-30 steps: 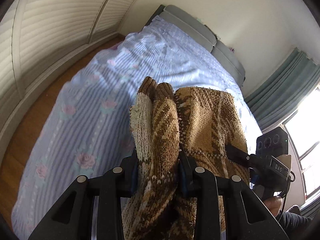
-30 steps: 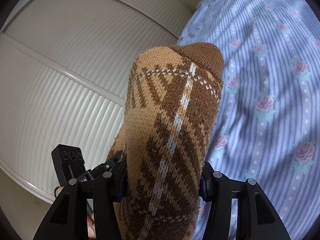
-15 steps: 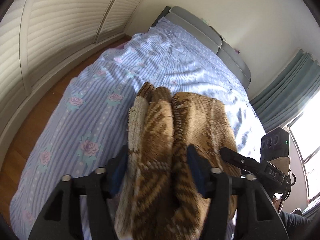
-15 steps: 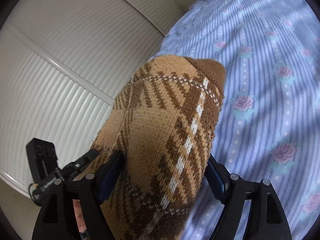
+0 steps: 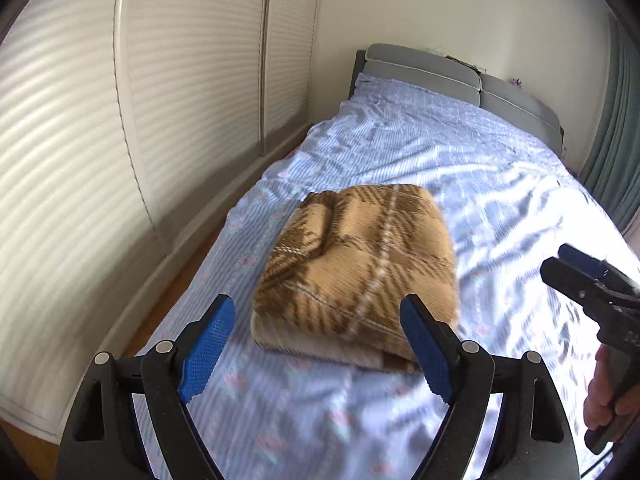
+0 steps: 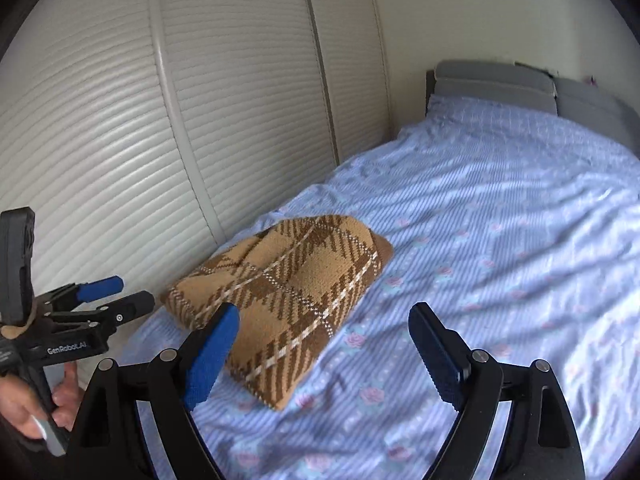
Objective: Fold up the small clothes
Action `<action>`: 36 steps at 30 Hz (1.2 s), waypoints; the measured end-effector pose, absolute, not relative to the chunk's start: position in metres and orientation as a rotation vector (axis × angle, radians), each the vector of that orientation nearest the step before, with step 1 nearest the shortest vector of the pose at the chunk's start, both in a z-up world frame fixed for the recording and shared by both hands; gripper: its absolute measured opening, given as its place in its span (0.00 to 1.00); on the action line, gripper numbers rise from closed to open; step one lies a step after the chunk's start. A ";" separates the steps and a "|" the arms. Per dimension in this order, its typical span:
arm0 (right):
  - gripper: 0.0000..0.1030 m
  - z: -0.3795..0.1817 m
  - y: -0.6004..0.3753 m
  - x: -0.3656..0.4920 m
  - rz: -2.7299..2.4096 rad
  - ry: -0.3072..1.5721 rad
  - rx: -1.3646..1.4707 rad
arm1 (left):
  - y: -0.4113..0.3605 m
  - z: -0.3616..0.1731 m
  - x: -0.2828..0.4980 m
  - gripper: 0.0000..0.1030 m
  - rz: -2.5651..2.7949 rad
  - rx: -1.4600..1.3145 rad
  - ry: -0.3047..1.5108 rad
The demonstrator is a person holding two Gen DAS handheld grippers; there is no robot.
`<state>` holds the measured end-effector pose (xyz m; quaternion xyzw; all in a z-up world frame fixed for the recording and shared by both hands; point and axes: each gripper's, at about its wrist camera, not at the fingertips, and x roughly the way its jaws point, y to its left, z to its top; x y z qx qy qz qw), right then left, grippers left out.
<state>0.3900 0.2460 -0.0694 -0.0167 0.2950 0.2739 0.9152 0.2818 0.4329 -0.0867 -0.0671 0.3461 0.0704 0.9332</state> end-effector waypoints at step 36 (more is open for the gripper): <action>0.97 0.024 -0.173 0.056 -0.071 0.458 0.031 | 0.018 0.001 0.047 1.00 -0.078 0.112 0.521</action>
